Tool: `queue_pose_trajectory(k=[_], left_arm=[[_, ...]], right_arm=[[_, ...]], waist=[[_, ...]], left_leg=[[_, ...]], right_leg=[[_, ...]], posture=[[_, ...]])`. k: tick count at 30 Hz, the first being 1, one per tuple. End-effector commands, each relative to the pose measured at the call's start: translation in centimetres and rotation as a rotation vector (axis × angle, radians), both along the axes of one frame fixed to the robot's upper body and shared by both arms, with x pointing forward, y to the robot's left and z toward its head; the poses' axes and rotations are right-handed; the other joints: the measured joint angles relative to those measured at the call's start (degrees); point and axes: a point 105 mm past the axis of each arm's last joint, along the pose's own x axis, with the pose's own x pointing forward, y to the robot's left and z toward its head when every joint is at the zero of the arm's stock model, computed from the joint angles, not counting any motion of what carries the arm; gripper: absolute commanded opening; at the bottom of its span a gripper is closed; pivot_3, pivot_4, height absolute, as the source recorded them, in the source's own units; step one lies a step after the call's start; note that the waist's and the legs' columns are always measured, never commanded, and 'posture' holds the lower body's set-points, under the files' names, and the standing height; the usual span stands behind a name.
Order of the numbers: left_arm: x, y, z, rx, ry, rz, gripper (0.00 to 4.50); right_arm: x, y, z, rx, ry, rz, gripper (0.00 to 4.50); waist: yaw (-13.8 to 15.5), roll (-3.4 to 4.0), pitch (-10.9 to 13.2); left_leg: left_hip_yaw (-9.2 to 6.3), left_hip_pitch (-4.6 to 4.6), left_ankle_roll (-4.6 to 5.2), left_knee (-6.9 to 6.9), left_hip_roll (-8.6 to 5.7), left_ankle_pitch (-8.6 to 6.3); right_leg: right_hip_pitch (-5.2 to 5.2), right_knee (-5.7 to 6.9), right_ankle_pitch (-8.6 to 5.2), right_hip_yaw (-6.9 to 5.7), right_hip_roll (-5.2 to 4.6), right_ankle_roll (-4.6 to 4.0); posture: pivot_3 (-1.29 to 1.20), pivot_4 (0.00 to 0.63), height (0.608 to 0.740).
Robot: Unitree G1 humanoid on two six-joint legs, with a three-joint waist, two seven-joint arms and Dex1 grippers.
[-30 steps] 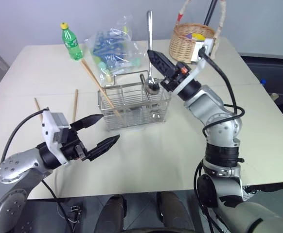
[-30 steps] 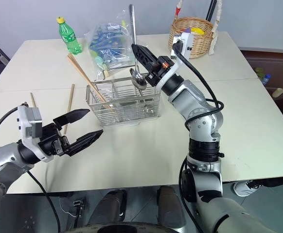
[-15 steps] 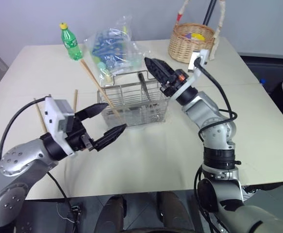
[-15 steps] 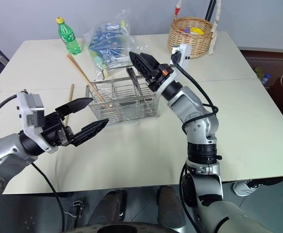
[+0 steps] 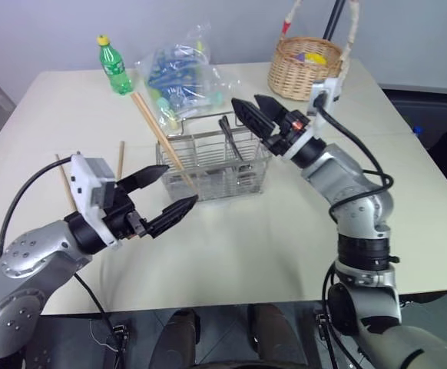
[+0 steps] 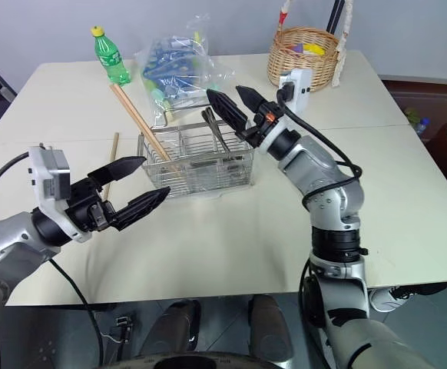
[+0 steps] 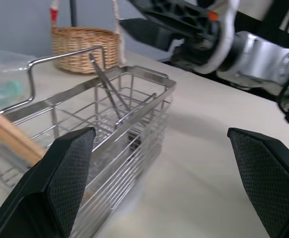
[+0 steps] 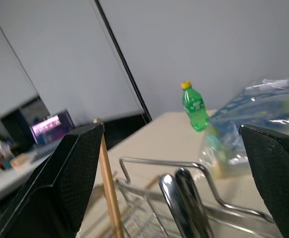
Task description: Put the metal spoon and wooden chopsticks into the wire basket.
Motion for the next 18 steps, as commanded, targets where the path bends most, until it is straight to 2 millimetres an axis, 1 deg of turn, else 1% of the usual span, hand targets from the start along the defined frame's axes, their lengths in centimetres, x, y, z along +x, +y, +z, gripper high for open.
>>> queue_pose_trajectory(k=[1, 3, 5, 9, 13, 18], left_arm=[[-0.9, 0.6, 0.7, -0.016, -0.033, -0.008, 4.5], [-1.1, 1.4, 0.4, -0.008, -0.024, 0.007, 4.5], [-1.2, 2.1, 0.3, -0.01, -0.022, 0.026, 4.5], [-0.9, 4.1, -0.1, -0.045, -0.014, 0.108, 4.5], [-0.5, 5.6, -0.9, -0.057, -0.011, 0.197, 4.5], [0.2, 6.9, -1.9, -0.085, -0.013, 0.324, 4.5]], right_arm=[[-1.3, -1.5, 1.5, -0.046, -0.071, -0.014, 4.46], [-1.9, -2.9, 1.5, -0.09, -0.074, -0.036, 4.46], [-2.4, -3.7, 1.3, -0.13, -0.073, -0.047, 4.46], [-3.5, -5.7, 0.1, -0.23, -0.051, -0.066, 4.46], [-4.5, -6.6, -1.2, -0.328, -0.045, -0.071, 4.46], [-6.1, -7.3, -2.4, -0.403, -0.048, -0.065, 4.46]], waist=[[-0.07, 0.0, 0.0], [0.0, 0.0, 0.0], [0.13, -0.01, 0.0], [0.34, -0.02, 0.0], [0.35, -0.03, 0.01], [0.69, -0.06, 0.01]], left_leg=[[0.0, 0.0, 0.0, -0.01, 0.0, 0.0], [0.0, 0.0, 0.0, -0.02, 0.0, 0.0], [0.0, -0.01, 0.0, -0.02, 0.01, 0.0], [0.0, -0.02, 0.0, 0.0, 0.01, 0.0], [0.01, -0.03, 0.01, 0.0, 0.01, 0.0], [0.02, -0.03, 0.0, 0.02, 0.02, -0.01]], right_leg=[[0.0, -0.01, 0.0, 0.0, 0.0, 0.0], [0.0, -0.02, 0.0, 0.0, 0.0, 0.0], [0.0, -0.03, -0.02, 0.0, 0.0, -0.03], [0.05, -0.14, -0.04, 0.0, 0.0, -0.06], [0.07, -0.19, -0.04, 0.0, -0.01, -0.07], [0.08, -0.19, -0.04, 0.0, -0.01, -0.07]], posture=[[0.0, 0.15, 0.74], [0.0, 0.15, 0.74], [0.0, 0.15, 0.74], [0.0, 0.15, 0.74], [0.0, 0.15, 0.74], [0.0, 0.15, 0.74]])
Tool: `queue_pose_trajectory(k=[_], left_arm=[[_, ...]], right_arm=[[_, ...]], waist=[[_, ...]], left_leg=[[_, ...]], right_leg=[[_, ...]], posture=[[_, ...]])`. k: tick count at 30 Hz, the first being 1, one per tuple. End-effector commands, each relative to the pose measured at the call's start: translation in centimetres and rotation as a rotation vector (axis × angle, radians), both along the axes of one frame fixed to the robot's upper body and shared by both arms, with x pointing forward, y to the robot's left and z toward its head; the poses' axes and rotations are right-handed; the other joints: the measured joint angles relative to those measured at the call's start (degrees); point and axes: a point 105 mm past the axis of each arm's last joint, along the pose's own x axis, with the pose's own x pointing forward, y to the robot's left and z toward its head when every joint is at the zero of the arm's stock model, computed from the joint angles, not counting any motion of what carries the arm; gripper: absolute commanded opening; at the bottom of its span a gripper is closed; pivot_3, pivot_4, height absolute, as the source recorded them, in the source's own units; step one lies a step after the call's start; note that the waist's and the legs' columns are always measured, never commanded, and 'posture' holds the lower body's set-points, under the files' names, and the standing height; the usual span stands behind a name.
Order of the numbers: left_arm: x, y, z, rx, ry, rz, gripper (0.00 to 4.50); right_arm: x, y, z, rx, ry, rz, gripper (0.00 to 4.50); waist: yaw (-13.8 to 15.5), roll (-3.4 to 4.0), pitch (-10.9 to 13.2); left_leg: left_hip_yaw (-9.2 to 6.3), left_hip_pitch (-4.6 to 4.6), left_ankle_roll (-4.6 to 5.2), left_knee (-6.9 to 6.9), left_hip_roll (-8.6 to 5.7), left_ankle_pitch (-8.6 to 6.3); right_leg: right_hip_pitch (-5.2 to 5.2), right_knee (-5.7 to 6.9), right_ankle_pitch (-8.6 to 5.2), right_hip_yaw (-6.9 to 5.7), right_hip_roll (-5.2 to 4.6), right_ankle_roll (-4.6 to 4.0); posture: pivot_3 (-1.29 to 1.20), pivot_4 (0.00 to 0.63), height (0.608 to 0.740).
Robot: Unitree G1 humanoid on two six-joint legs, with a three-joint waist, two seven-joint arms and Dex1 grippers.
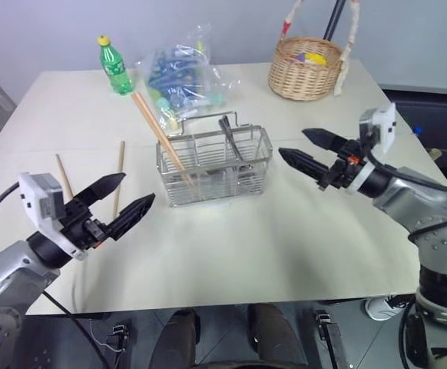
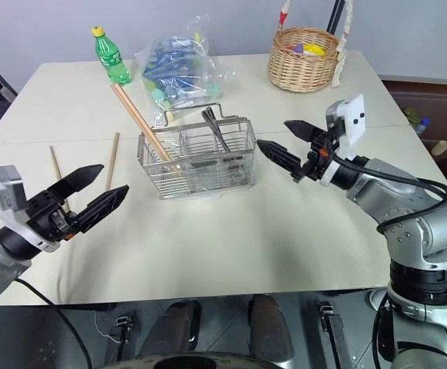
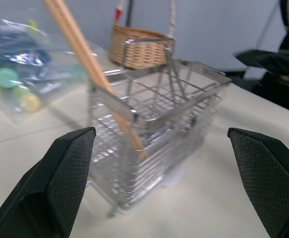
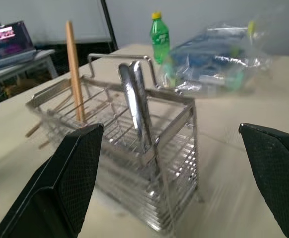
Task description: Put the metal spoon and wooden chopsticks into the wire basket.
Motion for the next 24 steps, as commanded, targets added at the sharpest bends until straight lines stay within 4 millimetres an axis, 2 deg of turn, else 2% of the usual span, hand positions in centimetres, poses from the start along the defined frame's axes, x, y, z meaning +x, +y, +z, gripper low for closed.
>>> queue_pose_trajectory(k=[1, 6, 11, 16, 24], left_arm=[[0.2, 1.1, -0.2, 0.013, -0.03, 0.102, 4.5], [0.8, 2.1, -2.2, 0.015, 0.005, 0.181, 4.5], [1.2, 2.4, -4.0, 0.016, 0.041, 0.198, 4.5], [2.1, 2.4, -4.6, 0.008, 0.049, 0.21, 4.5], [3.8, 2.4, -5.1, 0.027, 0.046, 0.265, 4.5]], right_arm=[[-1.6, -0.3, 1.0, -0.041, -0.079, 0.022, 4.46], [-3.7, -0.5, 0.9, -0.089, -0.104, 0.08, 4.46], [-5.3, -0.4, 1.3, -0.06, -0.134, 0.109, 4.46], [-6.4, 0.0, 0.9, -0.044, -0.143, 0.119, 4.46], [-8.3, 0.9, -0.8, -0.127, -0.126, 0.222, 4.46]], waist=[[0.34, -0.01, 0.01], [1.24, -0.06, 0.01], [1.32, -0.11, 0.02], [1.22, -0.13, 0.02], [1.28, -0.16, 0.02]], left_leg=[[0.0, 0.0, 0.0, 0.0, 0.0, 0.0], [0.03, -0.01, 0.0, 0.02, 0.0, 0.0], [0.03, -0.02, -0.01, 0.04, 0.0, -0.01], [0.03, 0.0, -0.01, 0.02, 0.01, -0.01], [0.03, -0.01, -0.01, 0.03, 0.0, -0.01]], right_leg=[[0.0, -0.01, 0.0, 0.0, 0.0, 0.0], [0.01, -0.03, 0.0, 0.01, 0.0, 0.0], [0.05, -0.08, 0.0, 0.01, -0.01, 0.0], [0.05, -0.07, 0.0, 0.0, 0.0, 0.0], [0.06, -0.07, 0.01, 0.0, -0.01, 0.01]], posture=[[0.0, 0.15, 0.74], [0.0, 0.15, 0.74], [0.0, 0.15, 0.74], [0.0, 0.15, 0.74], [0.0, 0.15, 0.74]])
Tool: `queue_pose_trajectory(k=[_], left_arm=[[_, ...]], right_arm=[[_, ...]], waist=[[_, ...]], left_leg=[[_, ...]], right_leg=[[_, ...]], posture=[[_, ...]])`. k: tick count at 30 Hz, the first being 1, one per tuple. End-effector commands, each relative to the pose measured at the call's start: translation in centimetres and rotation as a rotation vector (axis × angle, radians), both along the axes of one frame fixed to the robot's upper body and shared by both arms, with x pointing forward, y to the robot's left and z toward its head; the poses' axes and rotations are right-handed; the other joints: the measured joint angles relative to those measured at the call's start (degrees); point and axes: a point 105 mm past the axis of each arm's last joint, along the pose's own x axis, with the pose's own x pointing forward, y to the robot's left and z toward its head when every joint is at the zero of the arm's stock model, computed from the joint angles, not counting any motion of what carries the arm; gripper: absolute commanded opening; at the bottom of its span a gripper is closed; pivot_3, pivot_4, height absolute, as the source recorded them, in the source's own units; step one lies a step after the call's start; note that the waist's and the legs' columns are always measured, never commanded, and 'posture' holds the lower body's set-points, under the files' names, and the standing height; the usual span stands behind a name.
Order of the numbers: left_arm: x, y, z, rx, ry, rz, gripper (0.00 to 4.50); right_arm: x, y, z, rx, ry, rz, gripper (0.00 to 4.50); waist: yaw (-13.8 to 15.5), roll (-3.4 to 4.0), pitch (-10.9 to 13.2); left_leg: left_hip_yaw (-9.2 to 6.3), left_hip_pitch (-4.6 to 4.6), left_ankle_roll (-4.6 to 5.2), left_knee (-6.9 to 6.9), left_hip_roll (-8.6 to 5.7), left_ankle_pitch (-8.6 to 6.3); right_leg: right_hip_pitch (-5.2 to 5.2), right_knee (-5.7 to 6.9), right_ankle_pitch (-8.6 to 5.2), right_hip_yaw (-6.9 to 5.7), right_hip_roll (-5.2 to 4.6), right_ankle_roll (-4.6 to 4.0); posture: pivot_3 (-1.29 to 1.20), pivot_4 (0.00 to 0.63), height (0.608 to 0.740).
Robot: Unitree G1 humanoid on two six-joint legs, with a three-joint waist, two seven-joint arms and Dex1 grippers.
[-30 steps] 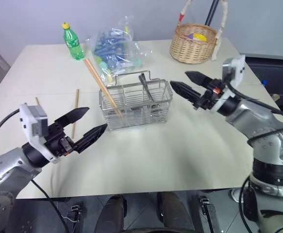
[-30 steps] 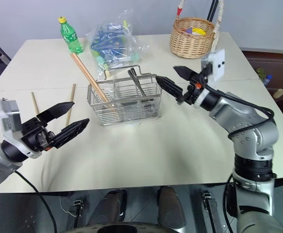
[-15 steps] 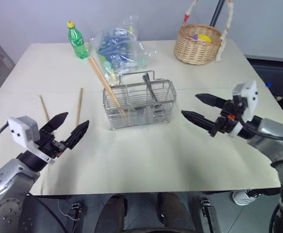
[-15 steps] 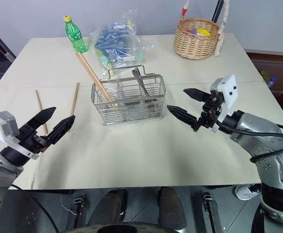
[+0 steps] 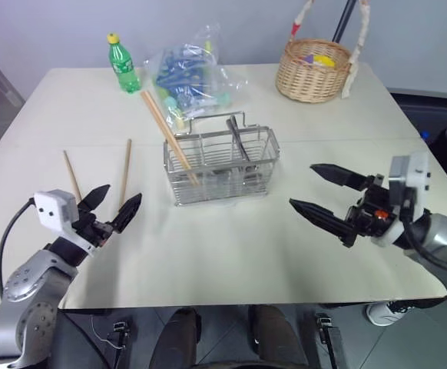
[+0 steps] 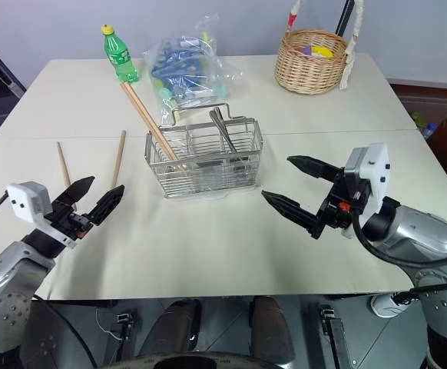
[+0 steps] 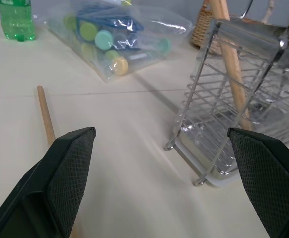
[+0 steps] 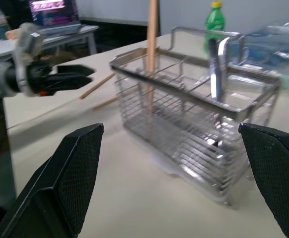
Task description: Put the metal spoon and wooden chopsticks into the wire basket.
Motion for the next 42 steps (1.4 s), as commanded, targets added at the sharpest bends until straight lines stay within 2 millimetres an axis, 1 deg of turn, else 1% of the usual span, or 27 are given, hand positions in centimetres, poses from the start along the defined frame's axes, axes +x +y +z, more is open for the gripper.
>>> queue_pose_trajectory(k=[1, 6, 14, 21, 27, 29, 33, 37, 40, 42], left_arm=[[0.6, 0.1, 0.5, 0.015, -0.033, 0.03, 4.5], [1.8, 0.4, 0.1, 0.036, -0.02, 0.08, 4.5], [4.3, 2.4, -0.7, 0.127, 0.04, 0.258, 4.5], [6.5, 3.7, -0.1, 0.138, 0.069, 0.356, 4.5], [8.3, 3.9, 0.1, 0.169, 0.121, 0.422, 4.5], [9.1, 4.0, -0.5, 0.176, 0.201, 0.463, 4.5], [9.8, 4.0, -0.9, 0.187, 0.297, 0.51, 4.5], [10.5, 3.3, -1.6, 0.177, 0.408, 0.525, 4.5], [10.8, 3.1, -2.2, 0.181, 0.497, 0.546, 4.5], [10.7, 3.3, -2.6, 0.176, 0.557, 0.577, 4.5]], right_arm=[[-1.4, 0.8, 0.4, -0.062, -0.063, 0.082, 4.46], [-1.5, 0.8, 0.5, -0.078, -0.077, 0.11, 4.46], [-1.1, 0.9, 0.3, -0.083, -0.079, 0.114, 4.46], [-0.8, 1.2, 0.0, -0.08, -0.08, 0.106, 4.46], [-0.9, 1.3, 0.0, -0.087, -0.082, 0.104, 4.46], [-0.9, 1.3, 0.1, -0.09, -0.086, 0.099, 4.46], [-0.8, 1.3, 0.1, -0.092, -0.086, 0.091, 4.46], [-0.7, 1.4, 0.1, -0.091, -0.086, 0.085, 4.46], [-0.6, 1.4, 0.1, -0.09, -0.087, 0.081, 4.46], [-0.6, 1.4, 0.1, -0.09, -0.089, 0.076, 4.46]], waist=[[-0.07, 0.0, 0.0], [-0.05, -0.02, 0.0], [0.05, -0.06, 0.0], [0.02, -0.12, 0.01], [-0.01, -0.13, 0.01], [-0.03, -0.14, 0.01], [-0.11, -0.16, 0.01], [-0.1, -0.16, 0.01], [-0.11, -0.18, 0.02], [-0.16, -0.18, 0.02]], left_leg=[[0.0, 0.02, 0.0, 0.0, 0.0, 0.0], [0.0, 0.05, 0.0, 0.02, 0.0, 0.0], [0.0, 0.04, 0.0, 0.02, 0.0, 0.0], [0.0, 0.04, 0.0, 0.03, -0.01, 0.0], [-0.01, 0.04, 0.0, 0.04, -0.01, 0.0], [-0.01, 0.04, 0.0, 0.05, -0.01, 0.0], [-0.01, 0.04, 0.0, 0.06, -0.02, 0.0], [-0.01, 0.04, -0.01, 0.07, -0.02, 0.01], [-0.02, 0.04, -0.01, 0.09, -0.03, 0.01], [-0.02, 0.04, -0.01, 0.09, -0.03, 0.01]], right_leg=[[0.01, 0.0, 0.0, 0.0, 0.0, 0.0], [0.03, 0.01, 0.01, -0.01, 0.01, 0.01], [0.04, 0.01, 0.01, -0.01, 0.01, 0.02], [0.04, 0.02, 0.11, -0.01, 0.01, 0.2], [0.03, 0.05, 0.14, -0.02, 0.01, 0.26], [0.04, 0.05, 0.15, -0.02, 0.01, 0.27], [0.04, 0.06, 0.21, -0.02, 0.01, 0.39], [0.04, 0.08, 0.23, -0.02, 0.02, 0.41], [0.04, 0.09, 0.23, -0.02, 0.01, 0.42], [0.03, 0.09, 0.24, -0.02, 0.02, 0.43]], posture=[[0.0, 0.15, 0.74], [0.0, 0.15, 0.74], [0.0, 0.15, 0.74], [0.0, 0.15, 0.74], [0.0, 0.15, 0.74], [0.0, 0.15, 0.74], [0.0, 0.15, 0.74], [0.0, 0.15, 0.74], [0.0, 0.15, 0.74], [0.0, 0.15, 0.74]])
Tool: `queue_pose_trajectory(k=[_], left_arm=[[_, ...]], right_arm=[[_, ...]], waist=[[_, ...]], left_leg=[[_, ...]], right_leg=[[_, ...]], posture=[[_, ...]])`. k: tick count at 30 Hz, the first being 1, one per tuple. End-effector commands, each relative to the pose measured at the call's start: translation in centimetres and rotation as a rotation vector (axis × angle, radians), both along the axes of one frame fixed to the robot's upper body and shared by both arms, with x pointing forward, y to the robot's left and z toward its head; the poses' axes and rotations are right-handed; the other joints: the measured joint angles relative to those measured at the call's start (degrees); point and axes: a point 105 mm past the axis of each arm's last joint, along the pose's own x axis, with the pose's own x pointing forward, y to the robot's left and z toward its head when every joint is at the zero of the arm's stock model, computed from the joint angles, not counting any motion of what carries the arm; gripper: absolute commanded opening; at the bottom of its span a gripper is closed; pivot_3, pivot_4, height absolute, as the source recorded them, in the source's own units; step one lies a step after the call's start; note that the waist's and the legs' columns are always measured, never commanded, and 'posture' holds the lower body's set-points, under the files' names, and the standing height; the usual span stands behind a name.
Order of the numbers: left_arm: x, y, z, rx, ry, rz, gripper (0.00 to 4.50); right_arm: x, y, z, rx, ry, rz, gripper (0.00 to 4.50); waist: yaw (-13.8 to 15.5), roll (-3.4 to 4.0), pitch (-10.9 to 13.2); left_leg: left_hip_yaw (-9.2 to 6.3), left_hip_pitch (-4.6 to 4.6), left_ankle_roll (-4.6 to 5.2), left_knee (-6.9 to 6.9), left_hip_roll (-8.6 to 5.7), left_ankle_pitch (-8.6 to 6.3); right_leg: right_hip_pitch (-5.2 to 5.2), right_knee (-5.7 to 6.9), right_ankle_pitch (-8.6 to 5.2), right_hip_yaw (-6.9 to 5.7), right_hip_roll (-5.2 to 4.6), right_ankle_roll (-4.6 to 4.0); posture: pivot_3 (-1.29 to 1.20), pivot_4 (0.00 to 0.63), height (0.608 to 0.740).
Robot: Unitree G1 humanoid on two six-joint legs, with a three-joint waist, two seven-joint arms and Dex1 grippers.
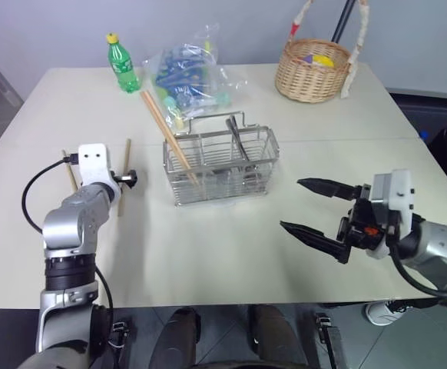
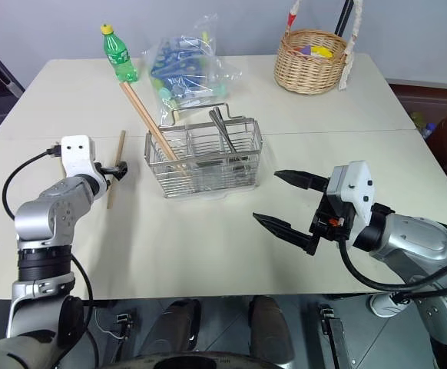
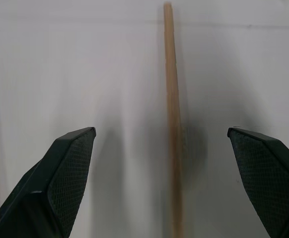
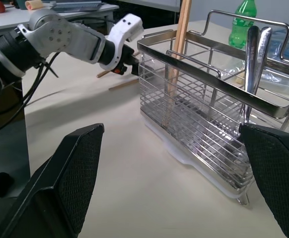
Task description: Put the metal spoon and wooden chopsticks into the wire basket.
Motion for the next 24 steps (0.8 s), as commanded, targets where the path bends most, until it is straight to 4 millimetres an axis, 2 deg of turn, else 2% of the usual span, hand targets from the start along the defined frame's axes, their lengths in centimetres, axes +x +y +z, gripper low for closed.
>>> queue_pose_trajectory(k=[1, 6, 14, 17, 19, 20, 24], left_arm=[[-0.1, 0.7, 0.0, 0.004, 0.069, 0.069, 4.5], [-0.5, 1.4, -1.0, 0.016, 0.201, 0.106, 4.5], [-0.4, 1.6, -1.2, -0.02, 0.22, 0.11, 4.5], [-0.6, 1.6, -1.2, -0.023, 0.224, 0.114, 3.65], [-0.6, 1.6, -1.2, -0.026, 0.225, 0.114, 2.58], [-0.6, 1.5, -1.2, -0.026, 0.225, 0.114, 2.19], [-0.7, 1.7, -1.1, -0.028, 0.225, 0.117, 0.02]], right_arm=[[-0.3, 0.4, 0.7, 0.001, -0.046, 0.013, 4.46], [-0.3, 0.4, 0.6, 0.0, -0.047, 0.008, 4.46], [0.0, 0.4, 0.6, 0.0, -0.054, -0.003, 4.46], [0.1, 0.3, 0.6, -0.001, -0.056, -0.01, 4.5], [0.1, 0.3, 0.7, -0.001, -0.058, -0.014, 4.5], [0.2, 0.2, 0.7, 0.0, -0.059, -0.016, 4.5], [0.3, 0.2, 0.8, 0.006, -0.059, -0.024, 4.5]], waist=[[-0.01, 0.0, 0.0], [-0.06, 0.0, -0.01], [-0.27, 0.04, -0.05], [-0.35, 0.03, -0.05], [-0.41, 0.04, -0.05], [-0.42, 0.04, -0.05], [-0.4, 0.04, -0.05]], left_leg=[[0.0, 0.0, 0.0, 0.0, 0.0, 0.0], [0.0, 0.03, -0.01, 0.0, 0.0, 0.0], [0.0, 0.11, -0.03, 0.01, 0.0, 0.01], [0.0, 0.11, -0.03, 0.01, 0.0, 0.02], [0.0, 0.12, -0.03, 0.01, 0.0, 0.02], [0.0, 0.12, -0.03, 0.01, 0.0, 0.02], [0.0, 0.12, -0.03, 0.0, 0.01, 0.02]], right_leg=[[0.0, 0.01, 0.0, 0.0, 0.0, 0.0], [0.0, 0.04, 0.0, 0.0, 0.0, 0.01], [0.02, 0.11, 0.0, 0.01, 0.0, 0.0], [0.02, 0.11, 0.0, 0.01, 0.0, 0.0], [0.02, 0.12, 0.0, 0.01, 0.0, 0.0], [0.02, 0.13, 0.0, 0.01, 0.0, 0.01], [0.02, 0.12, 0.0, 0.01, 0.0, 0.0]], posture=[[0.0, 0.15, 0.74], [0.0, 0.15, 0.74], [0.0, 0.15, 0.74], [0.0, 0.15, 0.74], [0.0, 0.15, 0.74], [0.0, 0.15, 0.74], [0.0, 0.15, 0.74]])
